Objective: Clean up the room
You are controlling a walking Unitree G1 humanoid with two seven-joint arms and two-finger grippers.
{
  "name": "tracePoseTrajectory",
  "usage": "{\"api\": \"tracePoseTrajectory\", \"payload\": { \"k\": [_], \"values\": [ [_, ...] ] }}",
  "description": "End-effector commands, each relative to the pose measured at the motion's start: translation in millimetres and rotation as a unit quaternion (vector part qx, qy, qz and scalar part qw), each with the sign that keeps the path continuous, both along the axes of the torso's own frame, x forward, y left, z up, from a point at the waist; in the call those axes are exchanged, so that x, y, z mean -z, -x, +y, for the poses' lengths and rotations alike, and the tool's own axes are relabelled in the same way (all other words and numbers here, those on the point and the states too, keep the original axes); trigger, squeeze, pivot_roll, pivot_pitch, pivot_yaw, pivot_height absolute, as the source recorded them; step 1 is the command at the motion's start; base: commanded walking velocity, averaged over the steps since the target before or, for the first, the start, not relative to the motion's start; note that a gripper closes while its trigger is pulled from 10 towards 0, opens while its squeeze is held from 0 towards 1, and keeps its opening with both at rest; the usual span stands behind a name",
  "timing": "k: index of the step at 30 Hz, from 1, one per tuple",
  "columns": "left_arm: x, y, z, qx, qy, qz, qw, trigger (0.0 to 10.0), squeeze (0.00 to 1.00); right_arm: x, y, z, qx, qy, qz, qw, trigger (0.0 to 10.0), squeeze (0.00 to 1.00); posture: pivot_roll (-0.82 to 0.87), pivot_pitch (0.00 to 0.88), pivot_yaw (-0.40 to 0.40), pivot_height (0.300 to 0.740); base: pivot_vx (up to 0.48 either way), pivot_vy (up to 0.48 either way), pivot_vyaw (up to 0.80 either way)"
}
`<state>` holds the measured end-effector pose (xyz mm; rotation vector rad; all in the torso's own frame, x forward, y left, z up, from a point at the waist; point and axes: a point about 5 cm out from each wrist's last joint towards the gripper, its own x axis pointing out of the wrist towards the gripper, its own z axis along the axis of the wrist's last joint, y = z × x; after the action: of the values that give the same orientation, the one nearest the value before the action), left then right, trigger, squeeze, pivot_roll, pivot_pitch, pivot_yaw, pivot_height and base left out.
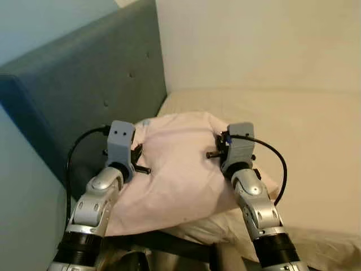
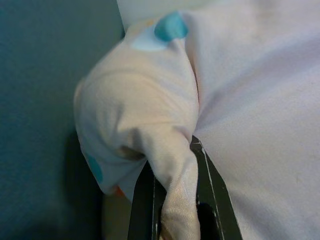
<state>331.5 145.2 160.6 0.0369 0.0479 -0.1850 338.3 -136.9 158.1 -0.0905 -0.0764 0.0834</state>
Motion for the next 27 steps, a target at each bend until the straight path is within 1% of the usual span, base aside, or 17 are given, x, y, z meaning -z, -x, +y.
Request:
{"api": "tracePoseTrajectory", "payload": {
  "k": [1,2,7,10,13,14,16,17,19,20,21,22,23,24,25,26,27],
  "values": [
    [1,-1.4,19.8,-0.032,-0.025,0.0,0.999,10.0,0.0,-11,-1.1,1.1,0.003,-0.001,-0.02,1.0,10.0,0.0,-0.09,0.179,0.062,0.601,0.0,0.0,0.0],
    [-2,-1.1,25.0,-0.042,-0.025,-0.008,0.999,10.0,0.0,-13,-1.4,1.5,0.001,0.0,-0.022,1.0,10.0,0.0,-0.09,0.19,0.056,0.601,0.0,0.0,0.0],
    [-4,-0.2,30.8,-0.054,-0.024,-0.018,0.998,10.0,0.0,-17,-1.8,2.6,-0.003,0.001,-0.025,1.0,10.0,0.0,-0.09,0.194,0.051,0.601,0.0,0.0,0.0],
    [-3,2.1,35.4,-0.055,-0.033,-0.02,0.998,10.0,0.0,-17,-1.8,4.1,-0.009,0.003,-0.022,1.0,10.0,0.0,-0.09,0.199,0.043,0.596,0.0,0.0,0.0],
    [3,3.8,40.0,-0.039,-0.06,-0.016,0.997,10.0,0.0,-18,-0.7,5.7,-0.013,0.001,-0.028,1.0,10.0,0.0,-0.09,0.204,0.036,0.586,0.0,0.0,0.0],
    [3,3.8,40.0,-0.039,-0.06,-0.016,0.997,10.0,0.0,-18,-0.7,5.7,-0.013,0.001,-0.028,1.0,10.0,0.0,-0.09,0.204,0.036,0.586,0.0,0.0,0.0],
    [5,0.5,45.5,-0.036,-0.071,-0.019,0.997,10.0,0.0,-19,-2.8,7.0,-0.016,0.006,-0.029,0.999,10.0,0.0,-0.09,0.2,0.029,0.586,0.0,0.0,0.0],
    [1,-6.0,50.2,-0.038,-0.087,-0.026,0.995,10.0,0.0,-22,-7.5,9.0,-0.023,0.016,-0.033,0.999,10.0,0.0,-0.09,0.195,0.029,0.586,0.0,0.0,0.0],
    [1,-6.0,50.2,-0.038,-0.087,-0.026,0.995,10.0,0.0,-22,-7.5,9.0,-0.023,0.016,-0.033,0.999,10.0,0.0,-0.09,0.195,0.029,0.586,0.0,0.0,0.0],
    [-2,-10.5,53.5,-0.039,-0.098,-0.032,0.994,10.0,0.0,-24,-10.9,10.4,-0.027,0.022,-0.036,0.999,10.0,0.0,-0.09,0.195,0.028,0.586,0.0,0.0,0.0],
    [-27,-28.2,57.3,-0.04,-0.118,-0.076,0.989,10.0,0.0,-43,-27.0,13.7,-0.034,0.034,-0.061,0.997,10.0,0.0,-0.09,0.182,0.026,0.586,0.0,0.0,0.0],
    [-27,-28.2,57.3,-0.04,-0.118,-0.076,0.989,10.0,0.0,-43,-27.0,13.7,-0.034,0.034,-0.061,0.997,10.0,0.0,-0.09,0.182,0.026,0.586,0.0,0.0,0.0],
    [-48,-38.8,59.3,-0.041,-0.129,-0.107,0.985,10.0,0.0,-58,-37.3,15.8,-0.037,0.041,-0.079,0.995,10.0,0.0,-0.09,0.182,0.026,0.586,0.0,0.0,0.0],
    [-75,-49.6,60.3,-0.043,-0.147,-0.148,0.977,10.0,0.0,-79,-48.7,17.9,-0.036,0.043,-0.103,0.993,10.0,0.0,-0.08,0.173,0.022,0.586,0.0,0.0,0.0],
    [-75,-49.6,60.3,-0.043,-0.147,-0.148,0.977,10.0,0.0,-79,-48.7,17.9,-0.036,0.043,-0.103,0.993,10.0,0.0,-0.08,0.173,0.022,0.586,0.0,0.0,0.0],
    [-108,-58.0,62.7,-0.05,-0.17,-0.192,0.965,10.0,0.0,-103,-58.1,21.6,-0.038,0.046,-0.13,0.99,10.0,0.0,-0.08,0.165,0.015,0.586,0.0,0.0,0.0],
    [-108,-58.0,62.7,-0.05,-0.17,-0.192,0.965,10.0,0.0,-103,-58.1,21.6,-0.038,0.046,-0.13,0.99,10.0,0.0,-0.08,0.165,0.015,0.586,0.0,0.0,0.0]
  ]
}}
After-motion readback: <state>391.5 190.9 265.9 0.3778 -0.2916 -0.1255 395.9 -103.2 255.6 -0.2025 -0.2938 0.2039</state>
